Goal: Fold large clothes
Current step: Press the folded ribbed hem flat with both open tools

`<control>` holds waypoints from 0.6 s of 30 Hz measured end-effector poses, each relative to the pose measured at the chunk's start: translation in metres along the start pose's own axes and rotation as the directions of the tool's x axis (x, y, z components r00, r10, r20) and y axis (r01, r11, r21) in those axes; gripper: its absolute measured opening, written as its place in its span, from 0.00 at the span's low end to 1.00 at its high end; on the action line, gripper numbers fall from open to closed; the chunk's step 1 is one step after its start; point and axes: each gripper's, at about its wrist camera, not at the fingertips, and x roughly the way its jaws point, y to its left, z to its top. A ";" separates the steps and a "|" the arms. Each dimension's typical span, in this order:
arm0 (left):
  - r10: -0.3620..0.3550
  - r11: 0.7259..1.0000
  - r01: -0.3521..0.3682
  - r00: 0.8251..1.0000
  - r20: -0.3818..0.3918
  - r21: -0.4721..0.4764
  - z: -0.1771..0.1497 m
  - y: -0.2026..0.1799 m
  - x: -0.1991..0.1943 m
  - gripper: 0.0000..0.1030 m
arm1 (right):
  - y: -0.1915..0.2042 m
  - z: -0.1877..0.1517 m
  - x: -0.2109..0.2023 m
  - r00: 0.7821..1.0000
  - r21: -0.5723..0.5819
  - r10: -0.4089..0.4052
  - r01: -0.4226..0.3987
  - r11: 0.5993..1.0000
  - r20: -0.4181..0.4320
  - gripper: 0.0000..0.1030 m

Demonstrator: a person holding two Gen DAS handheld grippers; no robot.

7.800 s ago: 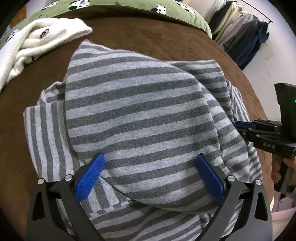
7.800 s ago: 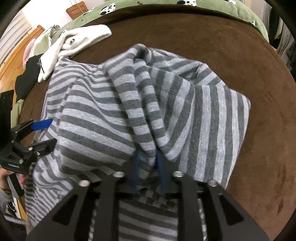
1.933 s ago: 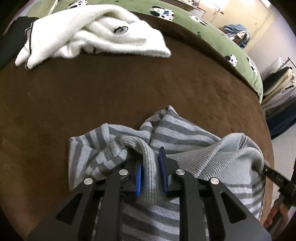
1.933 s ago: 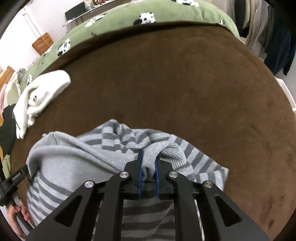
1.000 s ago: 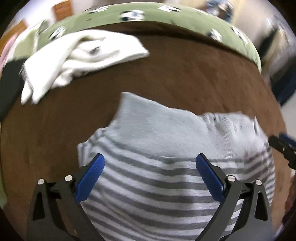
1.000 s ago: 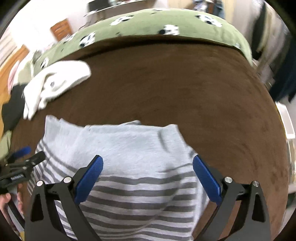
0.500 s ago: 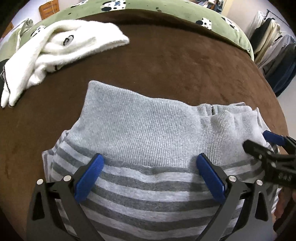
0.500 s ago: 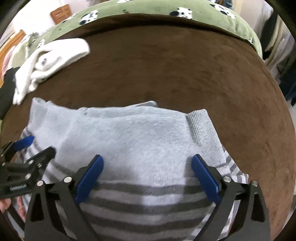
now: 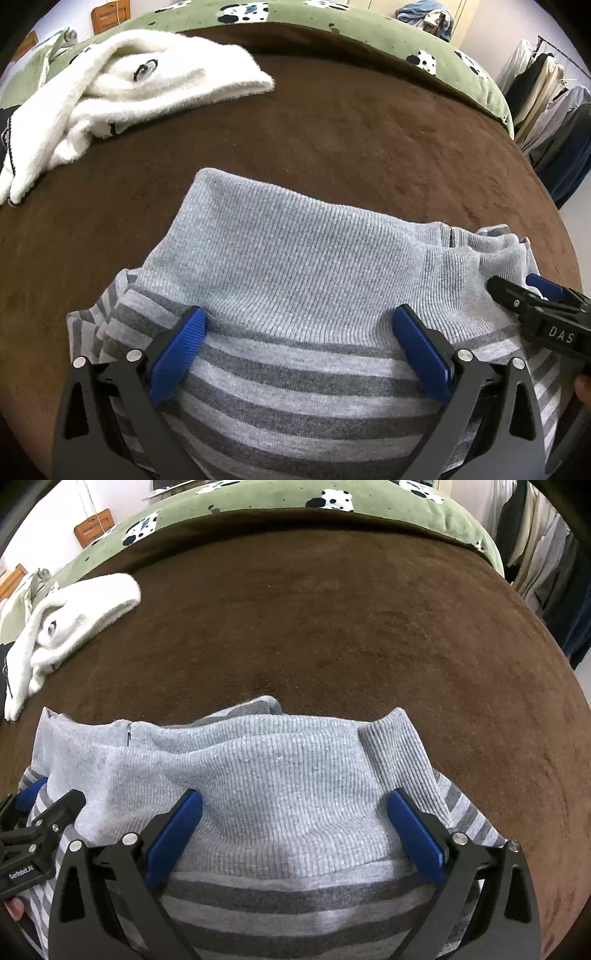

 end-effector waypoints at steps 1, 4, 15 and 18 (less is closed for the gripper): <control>-0.001 1.000 0.001 1.000 -0.002 0.000 0.001 0.001 0.001 0.95 | 0.001 0.000 0.000 1.000 0.000 0.001 -0.001 1.000 0.001 0.96; 0.001 1.000 -0.001 1.000 -0.005 -0.001 0.003 0.001 0.001 0.95 | -0.003 -0.001 -0.004 1.000 -0.004 -0.002 0.002 1.000 0.003 0.96; -0.007 1.000 0.006 0.998 -0.070 -0.020 0.008 0.003 -0.007 0.94 | -0.002 0.005 -0.017 1.000 -0.026 0.010 -0.010 1.000 0.002 0.95; 0.001 1.000 -0.002 0.994 -0.108 -0.010 0.012 -0.001 -0.017 0.94 | -0.003 0.009 -0.034 1.000 -0.029 0.029 -0.029 0.999 0.008 0.94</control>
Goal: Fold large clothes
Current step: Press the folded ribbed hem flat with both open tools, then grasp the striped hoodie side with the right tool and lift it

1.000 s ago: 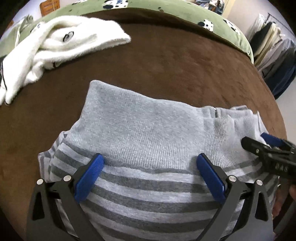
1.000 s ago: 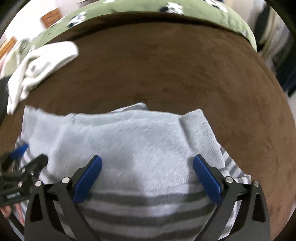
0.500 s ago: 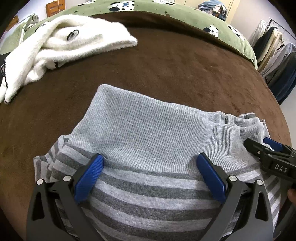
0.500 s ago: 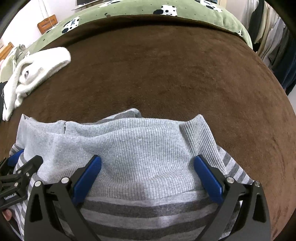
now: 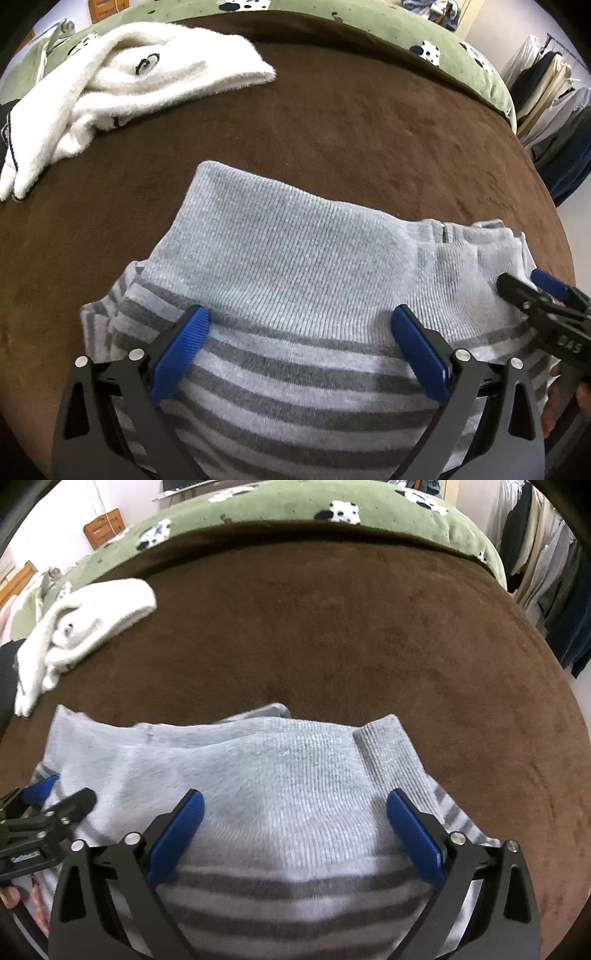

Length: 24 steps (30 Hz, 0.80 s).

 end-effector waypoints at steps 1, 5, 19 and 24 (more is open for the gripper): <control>-0.004 1.000 0.004 1.000 -0.009 0.003 0.000 -0.001 -0.004 0.94 | -0.001 0.000 -0.011 1.000 -0.001 0.009 -0.009 1.000 0.011 0.94; -0.011 0.999 0.012 1.000 -0.019 0.045 -0.004 -0.008 -0.029 0.94 | -0.008 -0.004 -0.050 0.998 0.023 0.039 -0.040 0.999 0.047 0.94; -0.023 0.991 0.031 0.997 -0.067 0.126 -0.051 -0.033 -0.054 0.94 | -0.055 -0.071 -0.136 0.985 0.266 0.148 -0.168 0.949 0.092 0.94; 0.027 0.984 -0.008 0.994 -0.103 0.181 -0.060 -0.031 -0.026 0.95 | -0.072 -0.121 -0.129 0.974 0.446 0.199 -0.225 0.866 0.105 0.94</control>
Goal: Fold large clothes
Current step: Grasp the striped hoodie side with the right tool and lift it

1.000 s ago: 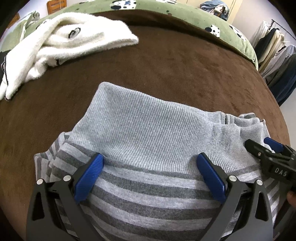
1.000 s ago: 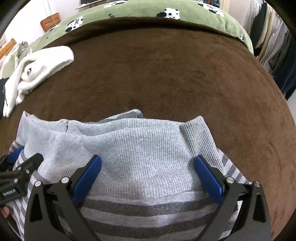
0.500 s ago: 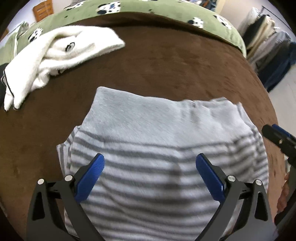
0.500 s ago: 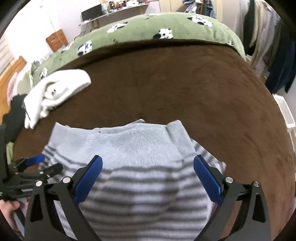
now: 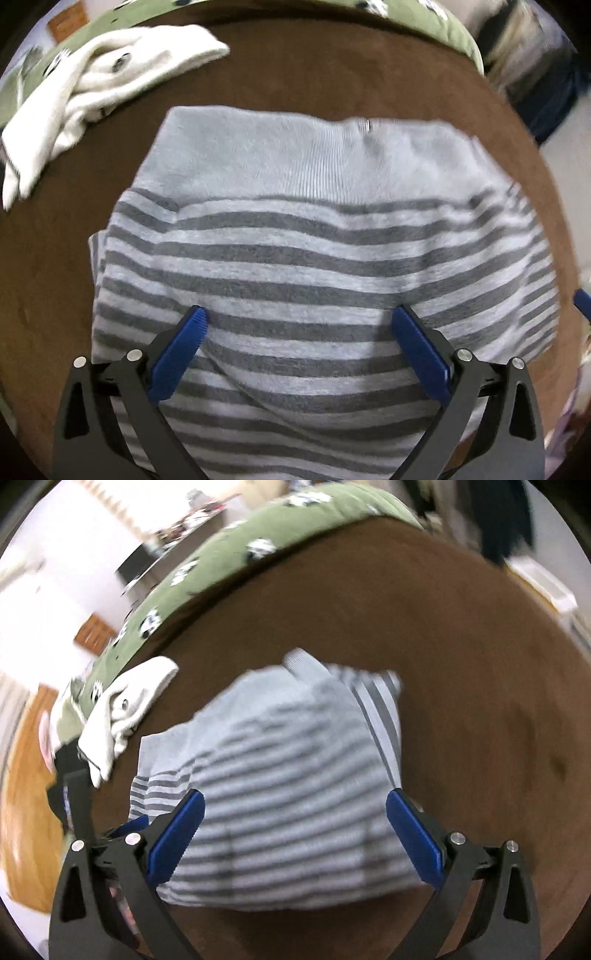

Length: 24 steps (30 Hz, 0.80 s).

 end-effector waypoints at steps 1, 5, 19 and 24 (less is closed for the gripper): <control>0.013 1.000 -0.013 1.000 0.006 0.013 -0.002 -0.002 0.003 0.95 | -0.009 -0.009 0.001 1.000 0.059 0.018 -0.018 0.998 -0.003 0.94; 0.058 0.998 -0.059 0.996 0.075 0.013 -0.013 -0.006 0.005 0.95 | -0.043 -0.043 0.002 0.996 0.271 0.091 -0.092 0.958 0.017 0.94; 0.170 0.985 -0.174 0.965 0.200 0.000 -0.033 -0.023 0.004 0.95 | -0.091 -0.083 0.029 0.955 0.514 0.230 -0.295 0.806 0.187 0.90; 0.214 0.976 -0.218 0.947 0.239 -0.009 -0.038 -0.030 0.003 0.95 | -0.088 -0.067 0.037 0.956 0.502 0.203 -0.285 0.816 0.212 0.66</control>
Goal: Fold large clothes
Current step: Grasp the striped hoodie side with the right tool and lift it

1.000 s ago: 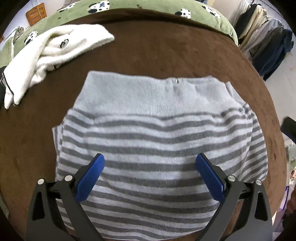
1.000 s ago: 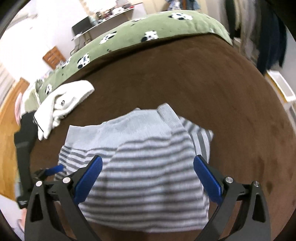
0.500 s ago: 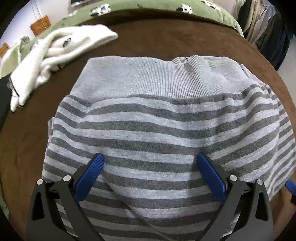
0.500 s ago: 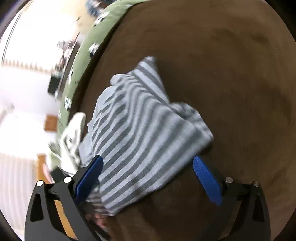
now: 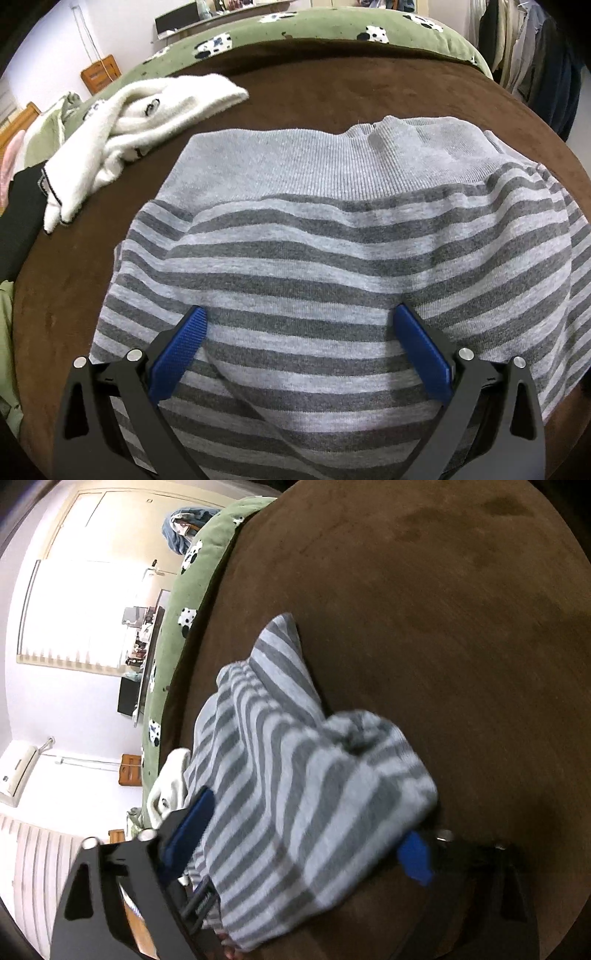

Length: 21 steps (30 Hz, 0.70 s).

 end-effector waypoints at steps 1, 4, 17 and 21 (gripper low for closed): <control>0.002 1.000 -0.002 1.000 0.001 -0.005 0.000 0.000 0.000 0.95 | 0.000 0.003 0.004 1.000 0.008 -0.004 0.004 1.000 -0.009 0.47; 0.006 1.000 -0.006 1.000 -0.002 -0.012 0.001 0.001 0.000 0.95 | -0.001 0.010 0.012 1.000 0.040 -0.002 0.003 0.999 -0.025 0.29; 0.062 0.997 -0.062 0.998 -0.002 0.038 0.004 -0.004 -0.007 0.95 | 0.109 -0.018 -0.029 0.990 -0.261 0.044 -0.079 0.962 -0.136 0.17; 0.051 0.998 -0.051 0.998 -0.024 0.026 0.008 0.004 -0.013 0.95 | 0.131 -0.027 -0.030 0.989 -0.327 0.020 -0.068 0.943 -0.147 0.17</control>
